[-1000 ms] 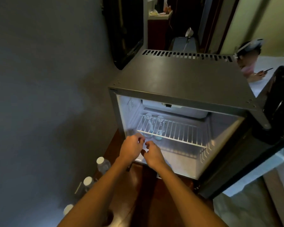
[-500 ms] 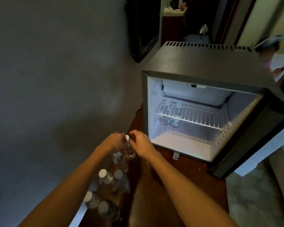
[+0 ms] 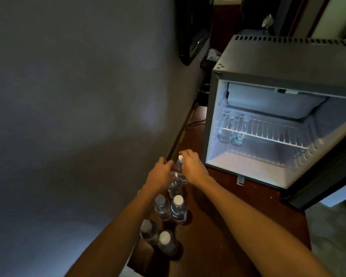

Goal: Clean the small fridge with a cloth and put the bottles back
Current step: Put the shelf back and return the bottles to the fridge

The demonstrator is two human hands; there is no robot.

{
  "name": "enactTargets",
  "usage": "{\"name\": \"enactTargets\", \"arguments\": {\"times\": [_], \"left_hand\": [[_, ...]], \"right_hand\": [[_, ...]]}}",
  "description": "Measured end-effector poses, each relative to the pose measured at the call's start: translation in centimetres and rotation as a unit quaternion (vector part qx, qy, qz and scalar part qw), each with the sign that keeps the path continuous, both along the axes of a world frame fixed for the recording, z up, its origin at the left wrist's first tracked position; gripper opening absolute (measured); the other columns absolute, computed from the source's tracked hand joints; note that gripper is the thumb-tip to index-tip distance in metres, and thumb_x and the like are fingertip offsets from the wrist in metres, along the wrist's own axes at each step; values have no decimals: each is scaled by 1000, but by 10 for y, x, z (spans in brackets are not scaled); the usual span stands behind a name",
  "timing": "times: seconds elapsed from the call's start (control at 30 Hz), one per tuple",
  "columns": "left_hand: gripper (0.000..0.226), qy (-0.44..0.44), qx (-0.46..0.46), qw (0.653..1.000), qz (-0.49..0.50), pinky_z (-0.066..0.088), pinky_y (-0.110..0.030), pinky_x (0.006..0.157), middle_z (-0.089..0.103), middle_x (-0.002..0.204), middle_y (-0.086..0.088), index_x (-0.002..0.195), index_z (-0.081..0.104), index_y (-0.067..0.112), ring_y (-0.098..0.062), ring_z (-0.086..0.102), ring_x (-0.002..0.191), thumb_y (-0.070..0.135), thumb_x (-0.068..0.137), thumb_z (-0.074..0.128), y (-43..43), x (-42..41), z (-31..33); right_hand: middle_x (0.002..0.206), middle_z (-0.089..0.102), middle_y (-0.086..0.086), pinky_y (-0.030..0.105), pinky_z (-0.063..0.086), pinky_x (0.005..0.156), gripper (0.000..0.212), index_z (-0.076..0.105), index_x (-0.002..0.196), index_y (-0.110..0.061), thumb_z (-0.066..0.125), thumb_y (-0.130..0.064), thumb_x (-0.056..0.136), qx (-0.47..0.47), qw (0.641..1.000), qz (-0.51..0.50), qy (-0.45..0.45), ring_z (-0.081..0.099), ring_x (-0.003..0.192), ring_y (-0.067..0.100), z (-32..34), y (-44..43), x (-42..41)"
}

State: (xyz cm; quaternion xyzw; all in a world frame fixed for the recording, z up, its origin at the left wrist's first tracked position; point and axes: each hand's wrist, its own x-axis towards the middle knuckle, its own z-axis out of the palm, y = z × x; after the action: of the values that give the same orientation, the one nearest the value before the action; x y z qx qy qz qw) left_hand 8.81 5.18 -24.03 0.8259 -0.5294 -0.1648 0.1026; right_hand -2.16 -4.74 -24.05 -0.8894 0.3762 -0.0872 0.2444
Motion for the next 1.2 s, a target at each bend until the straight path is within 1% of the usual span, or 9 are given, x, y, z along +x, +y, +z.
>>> {"name": "enactTargets", "arguments": {"times": [0.13,0.3,0.43,0.57,0.77,0.87,0.93,1.07,1.2], "left_hand": [[40,8,30,999,-19,49,-38,80,46,115,-4,118,53,26,-26,55,99,37,84,71,-1,4,-5],[49,-20,43,998,-48,46,-34,79,56,116,-5,125,50,27,-26,59,107,39,82,71,-1,6,-13],[42,-56,38,996,-54,45,-32,80,59,116,-4,125,53,24,-26,60,105,36,87,67,-6,5,-9],[39,-36,30,997,-54,45,-32,79,61,113,-4,119,57,22,-26,62,103,33,84,69,-9,5,-8],[37,-7,-5,999,-44,51,-35,81,58,110,-1,114,58,20,-23,61,97,33,82,73,-12,10,-11],[36,-17,-26,999,-39,48,-33,78,56,112,-4,115,58,16,-23,60,96,36,87,68,-21,9,-7],[36,-23,-40,998,-43,42,-29,75,55,114,-5,116,57,14,-22,57,100,37,90,66,-28,8,-3],[37,-4,-76,996,-55,42,-33,79,53,117,-7,119,57,12,-27,55,105,34,91,64,-41,-4,10],[33,34,-101,992,-62,42,-34,82,49,119,-6,119,56,12,-29,58,103,32,93,62,-65,-40,22]], "right_hand": [[155,31,5,43,41,109,70,26,153,-20,61,-8,94,27,998,-2,54,33,138,30,-9,-2,4],[150,31,6,44,45,106,75,32,148,-19,72,-8,86,20,996,6,90,37,133,32,-20,-5,9],[151,26,8,44,44,105,84,25,152,-16,74,-7,85,10,995,-5,98,34,135,34,-21,-8,16],[148,27,9,42,45,103,66,36,145,-14,70,-11,89,11,995,-25,93,34,132,32,-24,-12,24],[135,44,6,43,42,103,40,50,129,-26,66,-26,92,130,984,-120,-32,37,125,30,-54,-15,20],[121,58,4,46,48,97,28,54,119,-30,64,-24,93,183,969,-135,-100,48,115,26,-61,-18,18],[110,64,3,44,55,90,24,55,113,-27,65,-20,93,209,957,-149,-136,59,105,20,-60,-22,13],[106,64,4,44,54,89,22,49,111,-20,62,-18,93,206,934,-218,-196,62,98,20,-52,-29,-17],[109,64,7,40,54,83,25,45,112,-18,61,-26,96,175,930,-255,-197,63,99,23,-31,-45,-62]]}}
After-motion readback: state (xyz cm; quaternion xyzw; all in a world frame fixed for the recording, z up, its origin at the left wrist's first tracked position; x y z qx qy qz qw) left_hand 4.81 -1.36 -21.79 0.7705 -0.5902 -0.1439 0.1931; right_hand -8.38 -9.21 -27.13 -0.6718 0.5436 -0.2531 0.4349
